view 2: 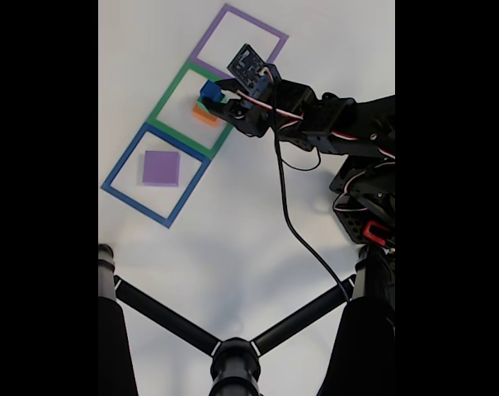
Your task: Tower of hanoi
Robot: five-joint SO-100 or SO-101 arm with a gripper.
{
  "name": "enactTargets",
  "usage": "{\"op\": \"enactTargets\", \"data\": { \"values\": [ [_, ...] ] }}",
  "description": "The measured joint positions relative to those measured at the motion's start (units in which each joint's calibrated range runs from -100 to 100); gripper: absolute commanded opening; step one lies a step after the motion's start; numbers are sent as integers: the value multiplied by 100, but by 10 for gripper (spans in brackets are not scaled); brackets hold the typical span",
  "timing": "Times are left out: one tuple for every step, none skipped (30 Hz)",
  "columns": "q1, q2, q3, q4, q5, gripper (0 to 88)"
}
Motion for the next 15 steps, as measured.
{"op": "enactTargets", "data": {
  "values": [
    [0, 0, 0, 0, 0, 38],
    [0, 0, 0, 0, 0, 38],
    [0, 0, -17, 0, 0, 38],
    [0, -8, -43, 24, 0, 38],
    [0, -42, -77, 79, 0, 38],
    [0, -84, -120, 174, 0, 38],
    [0, -134, -181, 277, 0, 39],
    [0, -202, -267, 443, 0, 41],
    [-10, -277, -387, 641, 0, 41],
    [-10, -353, -499, 855, 0, 41],
    [-39, -428, -602, 1053, 0, 39],
    [-58, -521, -723, 1290, 0, 38],
    [-87, -613, -869, 1551, 0, 38],
    [-107, -714, -1024, 1852, 0, 37],
    [-136, -806, -1161, 2137, 0, 35]
  ]
}}
